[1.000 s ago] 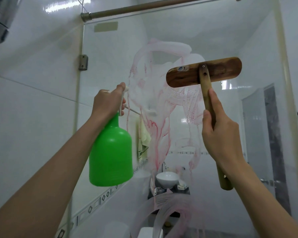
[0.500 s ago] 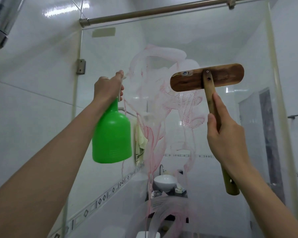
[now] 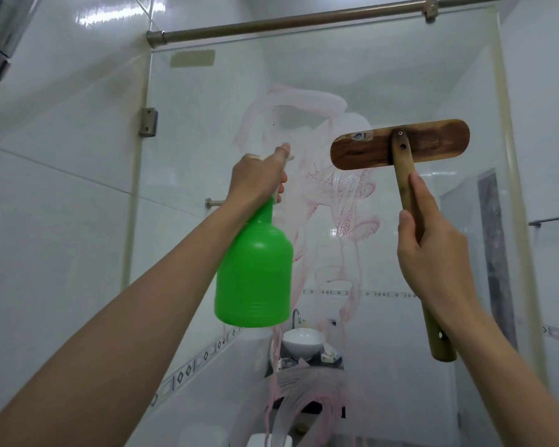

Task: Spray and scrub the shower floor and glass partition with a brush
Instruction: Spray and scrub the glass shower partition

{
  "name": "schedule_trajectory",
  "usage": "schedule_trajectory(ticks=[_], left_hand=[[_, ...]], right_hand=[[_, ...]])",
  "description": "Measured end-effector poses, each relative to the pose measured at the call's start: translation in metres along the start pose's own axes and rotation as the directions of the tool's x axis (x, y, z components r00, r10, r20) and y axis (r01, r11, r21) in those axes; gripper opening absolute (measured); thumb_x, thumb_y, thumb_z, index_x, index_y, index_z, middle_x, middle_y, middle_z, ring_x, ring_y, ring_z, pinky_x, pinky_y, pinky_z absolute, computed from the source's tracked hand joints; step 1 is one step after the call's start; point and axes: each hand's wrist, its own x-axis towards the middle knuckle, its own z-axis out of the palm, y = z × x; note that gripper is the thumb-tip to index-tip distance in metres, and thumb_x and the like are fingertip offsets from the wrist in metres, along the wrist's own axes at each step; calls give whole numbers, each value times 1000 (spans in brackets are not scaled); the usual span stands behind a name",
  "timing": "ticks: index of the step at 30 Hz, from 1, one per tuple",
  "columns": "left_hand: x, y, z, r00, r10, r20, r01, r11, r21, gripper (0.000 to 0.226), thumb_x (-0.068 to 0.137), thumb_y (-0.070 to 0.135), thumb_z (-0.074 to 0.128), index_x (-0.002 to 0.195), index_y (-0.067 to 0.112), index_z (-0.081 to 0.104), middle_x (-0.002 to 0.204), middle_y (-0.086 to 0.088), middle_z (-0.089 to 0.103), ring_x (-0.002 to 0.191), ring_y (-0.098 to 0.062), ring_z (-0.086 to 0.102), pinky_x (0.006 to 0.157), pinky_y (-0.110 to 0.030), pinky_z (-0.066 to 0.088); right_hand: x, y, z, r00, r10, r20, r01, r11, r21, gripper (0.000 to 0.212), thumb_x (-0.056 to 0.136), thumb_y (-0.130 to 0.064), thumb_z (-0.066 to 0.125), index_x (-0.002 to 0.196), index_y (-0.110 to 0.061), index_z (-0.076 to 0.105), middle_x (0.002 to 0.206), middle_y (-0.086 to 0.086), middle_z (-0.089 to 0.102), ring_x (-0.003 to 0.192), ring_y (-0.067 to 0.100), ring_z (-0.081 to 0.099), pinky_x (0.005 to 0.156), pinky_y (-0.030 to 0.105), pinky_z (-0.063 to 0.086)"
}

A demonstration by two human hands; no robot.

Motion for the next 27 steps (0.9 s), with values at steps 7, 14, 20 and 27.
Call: schedule_trajectory(ticks=[7, 14, 20, 27], left_hand=[[-15, 1, 22, 998, 12, 65, -10, 1000, -27, 41, 99, 46, 56, 80, 13, 71, 70, -2, 68, 59, -18, 64, 60, -29, 55], [-29, -7, 30, 992, 11, 127, -9, 1000, -18, 47, 100, 46, 55, 78, 8, 72, 66, -2, 69, 53, -16, 63, 56, -25, 53], [-27, -7, 25, 996, 33, 78, -29, 999, -44, 42, 101, 47, 54, 80, 16, 72, 67, 1, 69, 55, -14, 64, 56, -27, 56], [28, 28, 3, 995, 83, 46, -80, 995, -62, 36, 99, 43, 56, 88, 13, 74, 70, -2, 70, 58, -18, 66, 62, -32, 61]], right_hand=[[0, 1, -9, 1000, 16, -25, -16, 1000, -17, 54, 102, -20, 40, 151, -32, 23, 62, 6, 51, 50, 18, 48, 44, 21, 37], [-8, 5, -13, 999, 40, 5, -39, 997, -66, 55, 101, -19, 40, 151, -32, 23, 58, 4, 48, 47, 14, 43, 42, 19, 31], [-23, 14, -13, 997, 67, 41, -63, 993, -105, 56, 101, -20, 40, 151, -36, 20, 59, 10, 53, 48, 21, 49, 40, 22, 34], [-23, 19, 0, 994, 74, 79, -67, 993, -96, 57, 101, -23, 41, 151, -38, 18, 56, 7, 53, 44, 15, 46, 40, 22, 37]])
